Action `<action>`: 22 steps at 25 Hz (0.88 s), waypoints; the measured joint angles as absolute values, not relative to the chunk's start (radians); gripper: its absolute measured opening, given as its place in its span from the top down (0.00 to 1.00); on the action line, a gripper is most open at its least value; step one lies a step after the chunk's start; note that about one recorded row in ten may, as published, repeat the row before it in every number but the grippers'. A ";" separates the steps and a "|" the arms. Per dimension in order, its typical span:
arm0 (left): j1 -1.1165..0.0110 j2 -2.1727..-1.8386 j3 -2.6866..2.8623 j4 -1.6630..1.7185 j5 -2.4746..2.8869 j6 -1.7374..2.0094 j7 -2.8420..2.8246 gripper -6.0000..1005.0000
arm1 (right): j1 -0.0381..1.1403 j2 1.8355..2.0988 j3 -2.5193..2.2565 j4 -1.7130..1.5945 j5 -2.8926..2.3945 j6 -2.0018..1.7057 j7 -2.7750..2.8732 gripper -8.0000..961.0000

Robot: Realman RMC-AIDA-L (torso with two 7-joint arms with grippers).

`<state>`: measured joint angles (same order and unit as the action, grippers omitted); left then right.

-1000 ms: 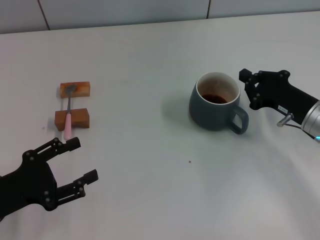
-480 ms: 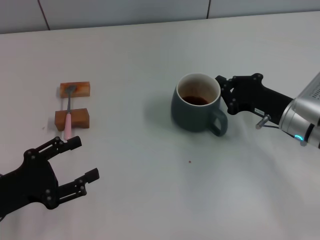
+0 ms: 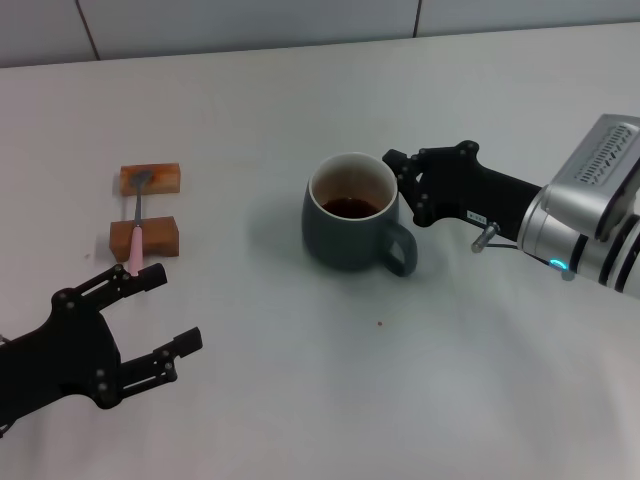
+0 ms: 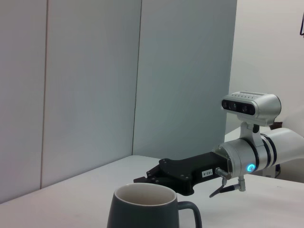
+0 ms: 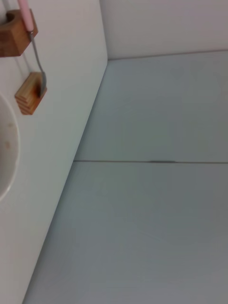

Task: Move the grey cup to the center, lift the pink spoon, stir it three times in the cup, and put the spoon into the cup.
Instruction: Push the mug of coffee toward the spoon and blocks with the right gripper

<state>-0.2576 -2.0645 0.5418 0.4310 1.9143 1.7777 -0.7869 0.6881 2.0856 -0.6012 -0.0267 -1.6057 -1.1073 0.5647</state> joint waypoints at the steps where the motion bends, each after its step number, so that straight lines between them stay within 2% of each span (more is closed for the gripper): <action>1: -0.259 -2.065 0.542 0.431 1.914 1.776 -0.787 0.20 | 0.688 2.086 -0.601 -0.027 -1.606 -1.107 0.565 0.92; 22: -0.264 -2.066 0.540 0.430 1.911 1.771 -0.787 0.20 | 0.768 2.088 -0.613 0.029 -1.618 -1.105 0.564 0.87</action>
